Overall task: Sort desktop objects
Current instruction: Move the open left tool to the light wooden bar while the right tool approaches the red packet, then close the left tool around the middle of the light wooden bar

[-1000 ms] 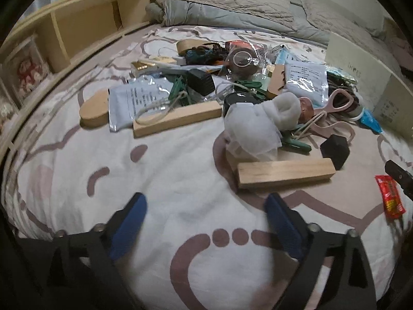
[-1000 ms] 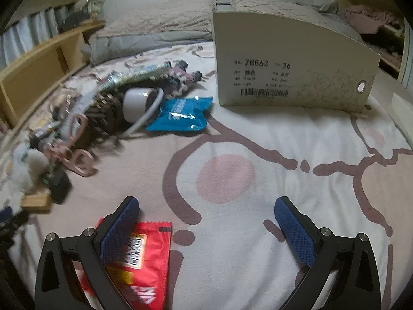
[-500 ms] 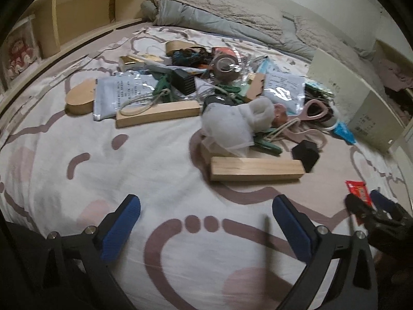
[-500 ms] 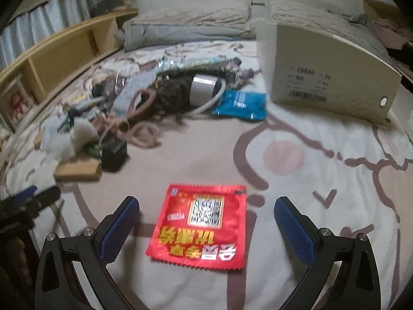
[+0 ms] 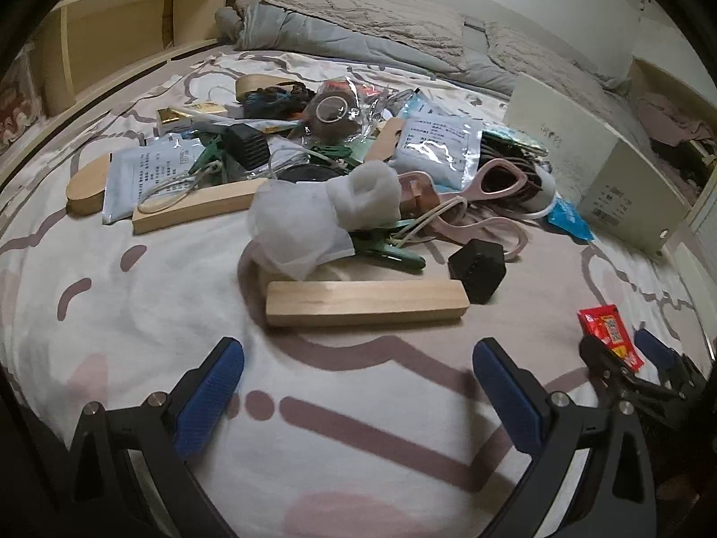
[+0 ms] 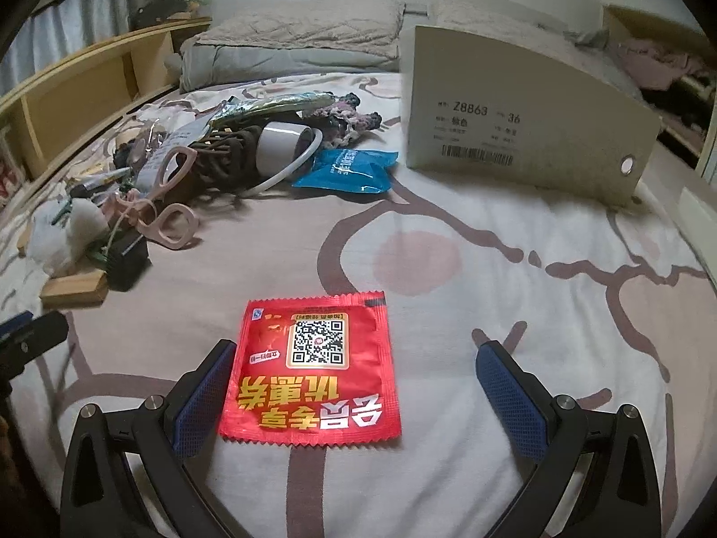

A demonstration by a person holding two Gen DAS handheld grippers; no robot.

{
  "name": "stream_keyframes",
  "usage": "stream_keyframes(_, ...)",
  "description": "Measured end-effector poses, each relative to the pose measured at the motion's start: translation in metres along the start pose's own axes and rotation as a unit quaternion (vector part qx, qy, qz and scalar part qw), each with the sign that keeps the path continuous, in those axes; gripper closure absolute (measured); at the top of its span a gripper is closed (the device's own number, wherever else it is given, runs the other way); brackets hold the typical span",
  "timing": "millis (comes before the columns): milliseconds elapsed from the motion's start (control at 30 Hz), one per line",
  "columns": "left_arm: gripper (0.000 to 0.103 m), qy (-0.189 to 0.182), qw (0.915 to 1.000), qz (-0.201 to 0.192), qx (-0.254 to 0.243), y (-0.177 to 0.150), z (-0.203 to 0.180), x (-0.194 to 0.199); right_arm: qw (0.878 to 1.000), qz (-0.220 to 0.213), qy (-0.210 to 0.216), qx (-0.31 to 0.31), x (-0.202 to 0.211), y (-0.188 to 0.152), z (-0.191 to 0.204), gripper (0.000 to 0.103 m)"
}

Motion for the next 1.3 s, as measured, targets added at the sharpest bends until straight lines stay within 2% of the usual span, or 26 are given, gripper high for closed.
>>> stream_keyframes(167, 0.0, 0.023, 0.9996, -0.01, 0.012, 0.003, -0.003, -0.008, 1.0, -0.01, 0.004, -0.005, 0.001, -0.001, -0.002, 0.0)
stream_keyframes(367, 0.0, 0.03, 0.9988, -0.023, 0.03, 0.008, -0.007, -0.014, 1.0, -0.021, 0.002, -0.007, 0.002, -0.003, -0.002, 0.0)
stream_keyframes(633, 0.0, 0.058, 0.9972, -0.042, 0.023, 0.007, -0.01, -0.02, 1.0, -0.029, -0.008, -0.003, 0.003, -0.002, 0.0, 0.0)
stream_keyframes(933, 0.0, 0.062, 0.9966, -0.052, 0.015, 0.006, -0.011, -0.02, 0.999, -0.029, -0.031, -0.012, 0.007, -0.004, 0.001, 0.0)
stream_keyframes(1300, 0.001, 0.043, 0.9976, -0.054, 0.013, 0.006, -0.009, -0.017, 0.999, -0.038, -0.037, -0.008, 0.008, -0.005, 0.002, 0.0)
Point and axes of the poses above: each gripper's, at about its wrist camera, not at the fingertips, and x roughly against the way its jaws point, z to its left, y to its top, the point moved 8 cm from there along -x, roughly the way its jaws point, and after that the axes turned 15 degrees about x, right-handed, at the moved point
